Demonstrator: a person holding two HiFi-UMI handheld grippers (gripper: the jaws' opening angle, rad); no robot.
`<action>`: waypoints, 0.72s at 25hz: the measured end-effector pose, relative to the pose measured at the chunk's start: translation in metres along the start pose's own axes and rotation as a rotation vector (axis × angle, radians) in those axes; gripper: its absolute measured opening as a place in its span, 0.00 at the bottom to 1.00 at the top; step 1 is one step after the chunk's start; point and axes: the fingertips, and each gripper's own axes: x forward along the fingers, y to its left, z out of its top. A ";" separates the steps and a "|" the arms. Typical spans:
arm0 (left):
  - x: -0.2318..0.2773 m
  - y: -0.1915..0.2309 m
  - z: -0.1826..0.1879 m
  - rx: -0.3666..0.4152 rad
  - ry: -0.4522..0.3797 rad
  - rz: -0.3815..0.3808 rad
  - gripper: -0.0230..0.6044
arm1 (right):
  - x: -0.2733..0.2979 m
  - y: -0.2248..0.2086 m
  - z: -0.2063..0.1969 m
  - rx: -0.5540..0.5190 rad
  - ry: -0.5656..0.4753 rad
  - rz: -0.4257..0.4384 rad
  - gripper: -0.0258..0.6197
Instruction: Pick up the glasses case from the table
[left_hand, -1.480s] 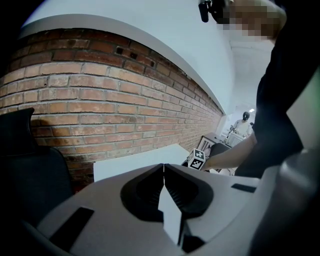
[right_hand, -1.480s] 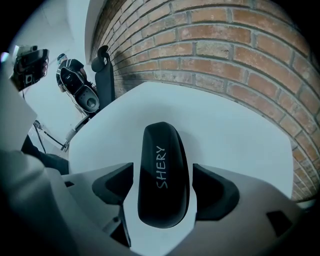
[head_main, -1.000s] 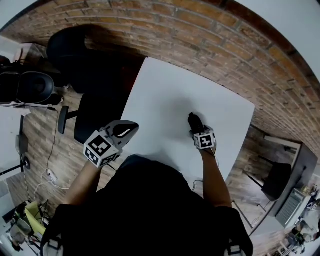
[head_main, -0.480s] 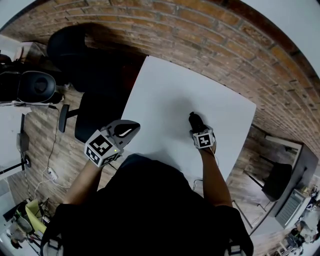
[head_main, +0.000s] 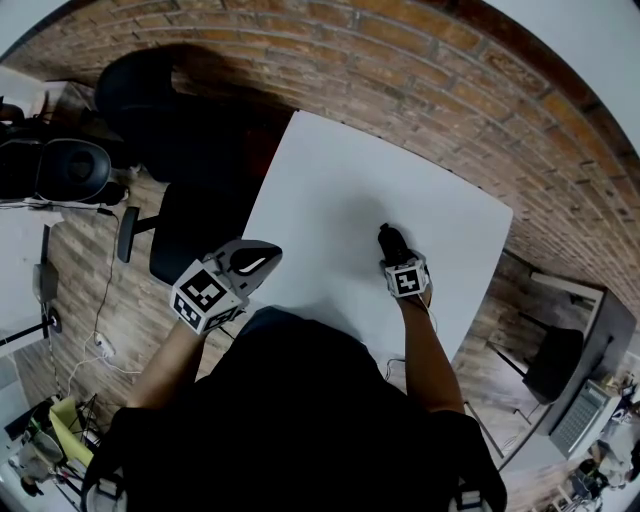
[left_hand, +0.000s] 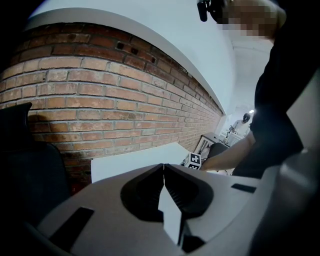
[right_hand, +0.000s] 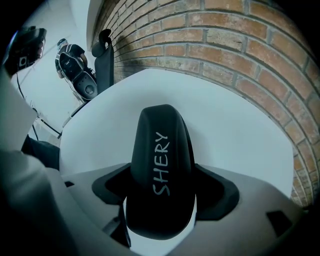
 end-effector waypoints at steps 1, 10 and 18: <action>0.000 0.000 0.000 0.000 -0.002 -0.001 0.06 | 0.000 0.000 -0.001 0.001 0.003 -0.001 0.58; -0.005 -0.001 -0.004 0.000 -0.003 0.005 0.06 | 0.000 -0.002 0.000 0.018 0.001 -0.017 0.58; -0.005 -0.004 -0.003 -0.004 -0.006 -0.006 0.06 | 0.000 -0.002 -0.003 0.022 0.021 -0.018 0.57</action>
